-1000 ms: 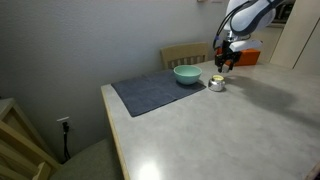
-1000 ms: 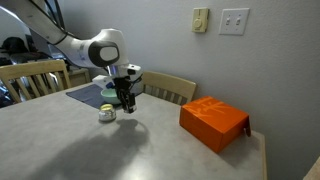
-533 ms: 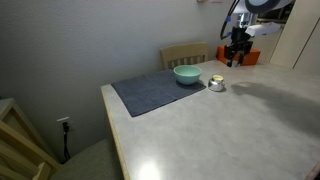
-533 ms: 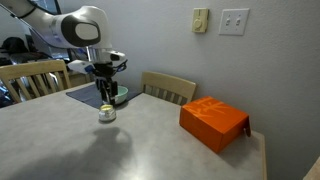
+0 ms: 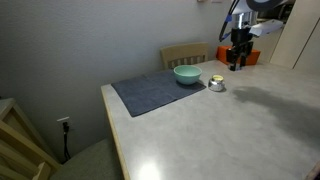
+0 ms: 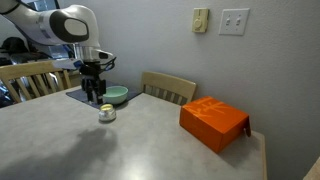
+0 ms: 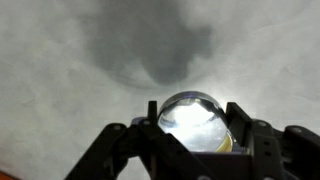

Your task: Put the lid on the silver container

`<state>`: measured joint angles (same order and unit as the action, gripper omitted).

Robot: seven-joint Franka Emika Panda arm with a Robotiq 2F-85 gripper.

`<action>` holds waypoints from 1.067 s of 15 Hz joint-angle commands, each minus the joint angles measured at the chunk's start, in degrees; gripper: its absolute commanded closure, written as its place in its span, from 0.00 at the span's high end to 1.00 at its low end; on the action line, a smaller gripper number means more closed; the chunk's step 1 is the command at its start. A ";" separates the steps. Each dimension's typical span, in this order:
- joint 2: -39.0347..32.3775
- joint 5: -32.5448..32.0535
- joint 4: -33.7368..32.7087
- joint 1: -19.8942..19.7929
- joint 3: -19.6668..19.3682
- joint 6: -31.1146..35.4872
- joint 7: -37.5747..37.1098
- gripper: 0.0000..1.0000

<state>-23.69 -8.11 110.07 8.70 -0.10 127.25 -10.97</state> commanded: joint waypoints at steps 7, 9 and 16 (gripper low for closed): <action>-7.40 -5.07 -6.35 1.59 0.77 -0.86 3.07 0.44; -8.74 -5.25 -7.67 1.82 1.02 -0.17 4.33 0.44; -11.26 -6.30 -9.75 1.34 1.34 4.40 10.32 0.44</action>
<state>-33.69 -12.89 101.45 10.88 0.85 129.10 -3.87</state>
